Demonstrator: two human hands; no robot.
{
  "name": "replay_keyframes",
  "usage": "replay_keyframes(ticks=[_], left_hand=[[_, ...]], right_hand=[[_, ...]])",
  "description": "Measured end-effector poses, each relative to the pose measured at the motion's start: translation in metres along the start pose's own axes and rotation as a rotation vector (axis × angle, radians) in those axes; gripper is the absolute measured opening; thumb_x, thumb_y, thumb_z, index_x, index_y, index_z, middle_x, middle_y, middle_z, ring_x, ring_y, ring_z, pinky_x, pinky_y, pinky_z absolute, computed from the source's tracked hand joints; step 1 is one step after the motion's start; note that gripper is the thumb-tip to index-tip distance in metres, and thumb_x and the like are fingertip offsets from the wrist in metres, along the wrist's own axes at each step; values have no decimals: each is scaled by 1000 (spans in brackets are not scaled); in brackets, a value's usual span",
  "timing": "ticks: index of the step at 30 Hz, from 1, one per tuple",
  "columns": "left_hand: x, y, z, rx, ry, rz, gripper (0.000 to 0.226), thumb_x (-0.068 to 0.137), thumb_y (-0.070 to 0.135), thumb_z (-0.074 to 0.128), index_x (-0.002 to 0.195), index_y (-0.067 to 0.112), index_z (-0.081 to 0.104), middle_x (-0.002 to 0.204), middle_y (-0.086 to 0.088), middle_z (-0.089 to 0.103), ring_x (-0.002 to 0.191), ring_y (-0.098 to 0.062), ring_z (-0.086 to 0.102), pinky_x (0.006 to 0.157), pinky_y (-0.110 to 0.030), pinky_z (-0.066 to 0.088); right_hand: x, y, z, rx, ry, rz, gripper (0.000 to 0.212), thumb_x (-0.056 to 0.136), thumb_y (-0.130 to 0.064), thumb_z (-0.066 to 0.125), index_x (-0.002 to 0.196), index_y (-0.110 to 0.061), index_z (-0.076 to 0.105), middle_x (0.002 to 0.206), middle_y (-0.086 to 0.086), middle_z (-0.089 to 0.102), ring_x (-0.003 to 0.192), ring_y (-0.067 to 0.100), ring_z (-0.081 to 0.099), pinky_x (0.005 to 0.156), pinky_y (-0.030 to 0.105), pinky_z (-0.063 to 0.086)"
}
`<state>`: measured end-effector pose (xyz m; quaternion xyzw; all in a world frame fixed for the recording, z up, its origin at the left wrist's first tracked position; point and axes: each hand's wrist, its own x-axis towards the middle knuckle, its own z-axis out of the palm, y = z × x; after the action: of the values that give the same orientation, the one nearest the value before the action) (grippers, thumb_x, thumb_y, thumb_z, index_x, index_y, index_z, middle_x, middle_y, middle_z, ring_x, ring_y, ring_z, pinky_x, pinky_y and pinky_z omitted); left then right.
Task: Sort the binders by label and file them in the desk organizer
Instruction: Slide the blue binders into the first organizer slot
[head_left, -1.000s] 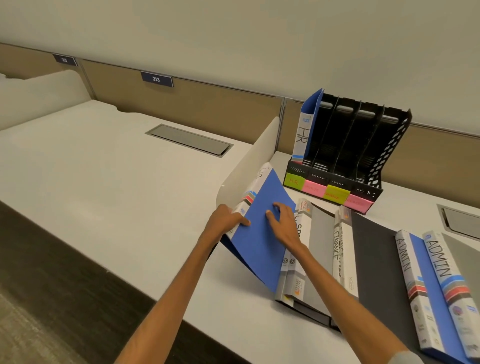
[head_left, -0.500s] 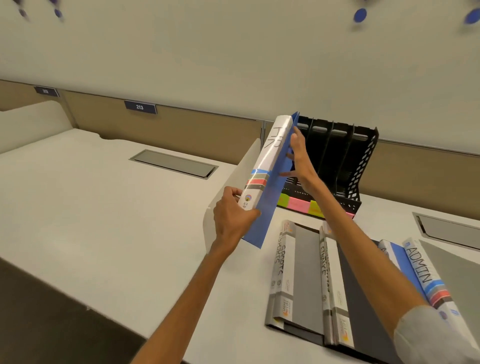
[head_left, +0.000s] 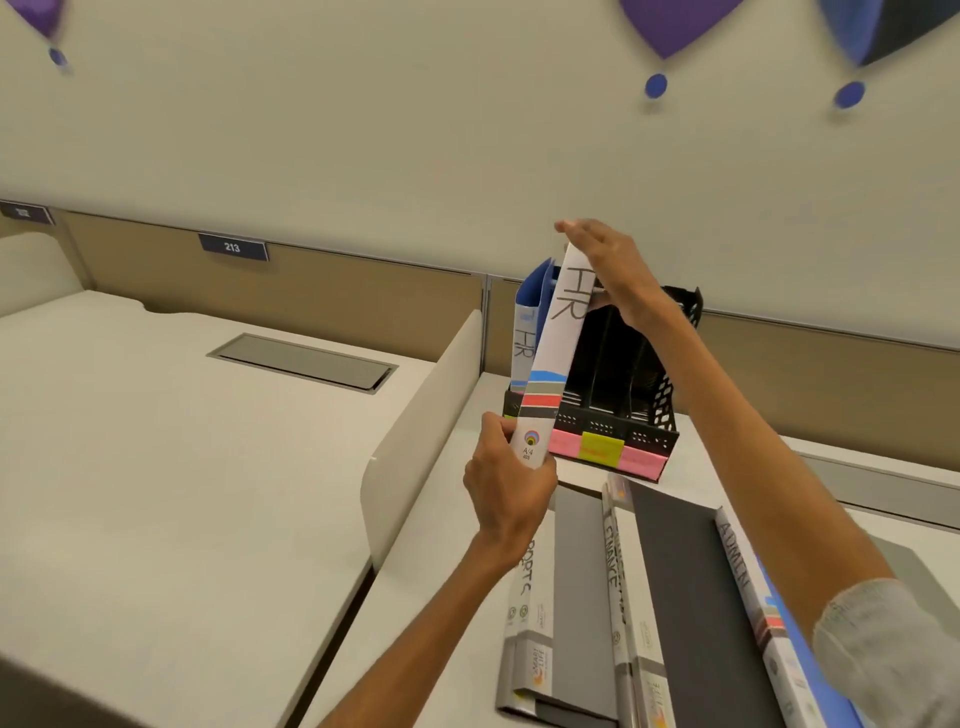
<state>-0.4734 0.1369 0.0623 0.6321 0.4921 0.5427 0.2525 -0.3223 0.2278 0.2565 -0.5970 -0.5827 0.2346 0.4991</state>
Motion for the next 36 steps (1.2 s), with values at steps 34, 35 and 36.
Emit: replay_keyframes(ticks=[34,35,36], left_hand=[[156,-131,146,-96,-316,-159,72,85,43,68,142,24,27,142,-1,47,117,-15,57,94,-31,51],[160,-132,149,-51,-349,-183,77,86,47,66,145,23,23,145,-2,44,122,-19,55,101,-43,49],[163,-132,152,-10,-392,-193,79,87,49,63,148,22,19,147,-2,42,125,-22,53,105,-52,44]], right_hand=[[151,91,21,-130,204,-263,17,96,-15,52,99,-9,67,109,-2,65,102,16,62,86,22,48],[153,93,23,-126,210,-275,16,96,-14,52,98,-9,67,107,-3,65,104,14,61,87,19,46],[155,95,25,-126,218,-289,15,95,-13,53,97,-10,67,105,-4,64,103,13,60,87,16,44]])
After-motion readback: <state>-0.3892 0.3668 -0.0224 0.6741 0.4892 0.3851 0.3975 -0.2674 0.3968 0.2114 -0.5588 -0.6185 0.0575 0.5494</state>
